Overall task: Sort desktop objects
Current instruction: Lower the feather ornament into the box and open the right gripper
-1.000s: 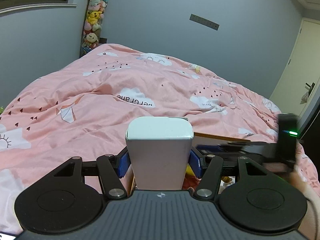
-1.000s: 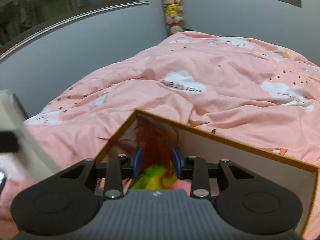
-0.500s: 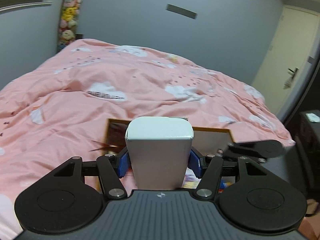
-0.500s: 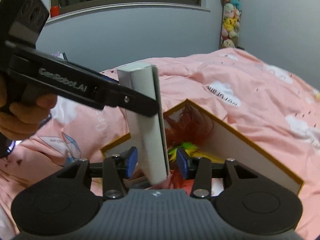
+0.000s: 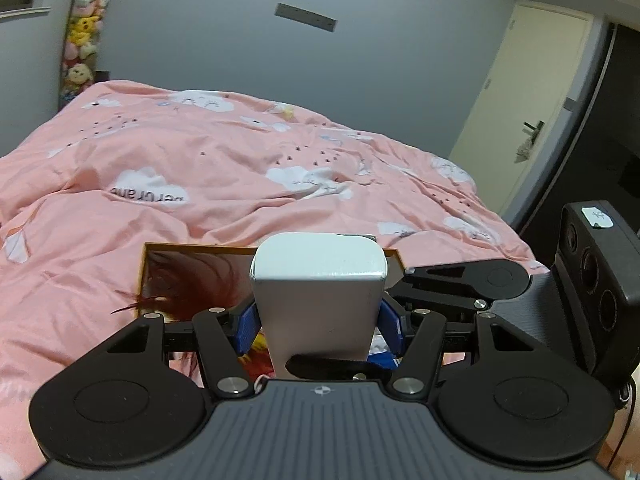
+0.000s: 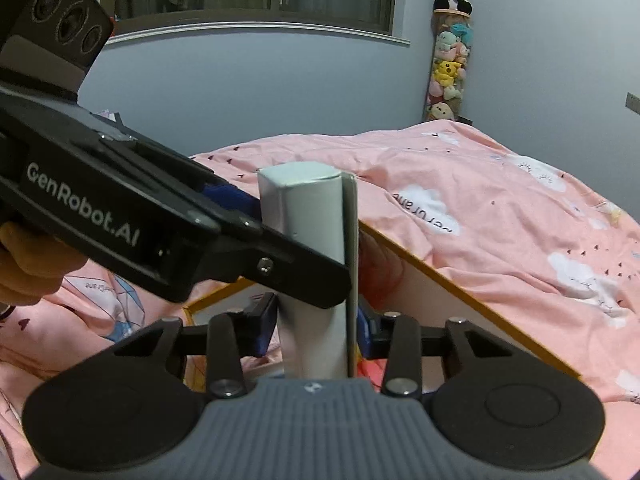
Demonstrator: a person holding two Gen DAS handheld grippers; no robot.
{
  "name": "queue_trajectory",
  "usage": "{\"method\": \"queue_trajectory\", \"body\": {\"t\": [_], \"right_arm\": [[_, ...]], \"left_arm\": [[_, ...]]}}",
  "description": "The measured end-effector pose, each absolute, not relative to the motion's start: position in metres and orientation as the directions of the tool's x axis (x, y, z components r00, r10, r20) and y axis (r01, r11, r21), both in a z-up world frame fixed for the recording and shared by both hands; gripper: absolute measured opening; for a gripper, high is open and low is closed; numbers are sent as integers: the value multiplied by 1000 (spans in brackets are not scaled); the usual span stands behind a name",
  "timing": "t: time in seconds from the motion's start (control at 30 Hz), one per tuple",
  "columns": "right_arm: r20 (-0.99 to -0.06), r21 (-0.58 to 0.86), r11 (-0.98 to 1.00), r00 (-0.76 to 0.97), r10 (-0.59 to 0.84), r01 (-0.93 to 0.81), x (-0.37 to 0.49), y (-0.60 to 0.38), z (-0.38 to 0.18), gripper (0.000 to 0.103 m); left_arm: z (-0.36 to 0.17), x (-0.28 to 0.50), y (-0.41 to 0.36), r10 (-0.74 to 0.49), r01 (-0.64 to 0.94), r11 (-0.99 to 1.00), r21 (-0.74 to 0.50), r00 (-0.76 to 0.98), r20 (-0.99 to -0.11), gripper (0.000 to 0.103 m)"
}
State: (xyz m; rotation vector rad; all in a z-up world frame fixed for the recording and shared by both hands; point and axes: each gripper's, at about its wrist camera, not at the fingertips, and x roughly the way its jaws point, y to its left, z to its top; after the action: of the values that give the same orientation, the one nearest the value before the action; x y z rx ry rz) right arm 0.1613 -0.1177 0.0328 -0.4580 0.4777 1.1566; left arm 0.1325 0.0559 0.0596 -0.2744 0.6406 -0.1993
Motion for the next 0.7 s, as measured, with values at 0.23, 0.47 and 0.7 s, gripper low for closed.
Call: {"method": "queue_trajectory", "body": {"t": [0.23, 0.47, 0.7], "right_arm": [[-617, -256, 339, 423, 664, -905, 159, -110, 27, 31], [-591, -522, 339, 619, 518, -783, 170, -103, 9, 31], [-592, -677, 253, 715, 372, -692, 198, -84, -25, 31]], "left_arm": [[48, 134, 64, -304, 82, 922, -378, 757, -578, 71], [43, 125, 84, -228, -5, 932, -363, 771, -595, 71], [27, 122, 87, -159, -58, 954, -296, 735, -659, 71]]}}
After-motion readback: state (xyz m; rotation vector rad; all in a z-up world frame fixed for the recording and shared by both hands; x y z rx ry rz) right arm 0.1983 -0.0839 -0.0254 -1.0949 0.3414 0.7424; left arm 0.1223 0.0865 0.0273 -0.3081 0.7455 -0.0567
